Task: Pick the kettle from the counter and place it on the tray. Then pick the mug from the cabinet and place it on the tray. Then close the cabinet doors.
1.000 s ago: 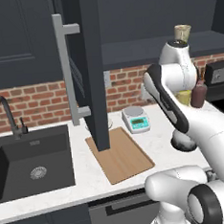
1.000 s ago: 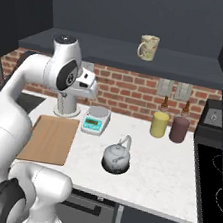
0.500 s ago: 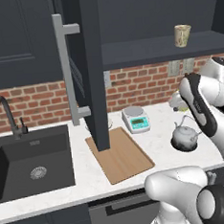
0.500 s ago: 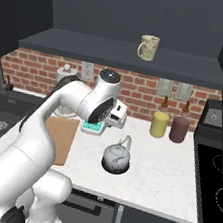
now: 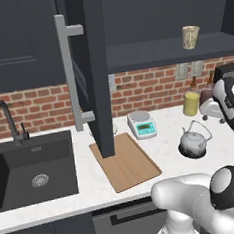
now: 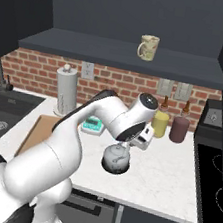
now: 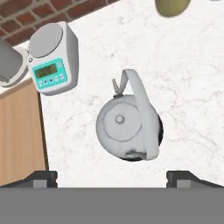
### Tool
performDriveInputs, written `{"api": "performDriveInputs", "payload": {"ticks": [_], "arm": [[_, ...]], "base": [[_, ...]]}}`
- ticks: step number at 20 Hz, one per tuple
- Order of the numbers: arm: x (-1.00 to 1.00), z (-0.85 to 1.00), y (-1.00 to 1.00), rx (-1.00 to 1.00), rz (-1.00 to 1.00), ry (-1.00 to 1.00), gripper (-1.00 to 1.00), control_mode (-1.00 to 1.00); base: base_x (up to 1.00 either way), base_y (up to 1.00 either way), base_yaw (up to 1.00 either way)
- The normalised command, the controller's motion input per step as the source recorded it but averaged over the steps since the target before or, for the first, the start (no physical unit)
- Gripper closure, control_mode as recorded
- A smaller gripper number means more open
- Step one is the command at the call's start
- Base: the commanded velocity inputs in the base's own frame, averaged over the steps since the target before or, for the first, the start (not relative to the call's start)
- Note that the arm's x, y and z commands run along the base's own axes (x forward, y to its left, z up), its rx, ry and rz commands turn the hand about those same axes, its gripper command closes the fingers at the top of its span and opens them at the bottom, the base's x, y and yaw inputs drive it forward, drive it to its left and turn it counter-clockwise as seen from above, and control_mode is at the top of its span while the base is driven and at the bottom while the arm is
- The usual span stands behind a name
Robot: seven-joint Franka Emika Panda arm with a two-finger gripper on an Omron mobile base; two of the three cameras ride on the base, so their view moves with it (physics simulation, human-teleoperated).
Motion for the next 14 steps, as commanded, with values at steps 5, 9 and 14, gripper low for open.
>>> {"api": "performDriveInputs", "payload": {"ticks": [5,9,14], "arm": [[0.00,-0.19,-0.54,0.06,-0.05,0.10,-1.00,-1.00],[0.01,-0.23,-0.18,0.02,-0.01,0.07,-1.00,-1.00],[0.11,-0.18,0.08,0.00,0.00,0.01,-1.00,-1.00]], "base": [[0.00,0.00,0.00],[0.00,0.00,0.00],[0.00,0.00,0.00]]}}
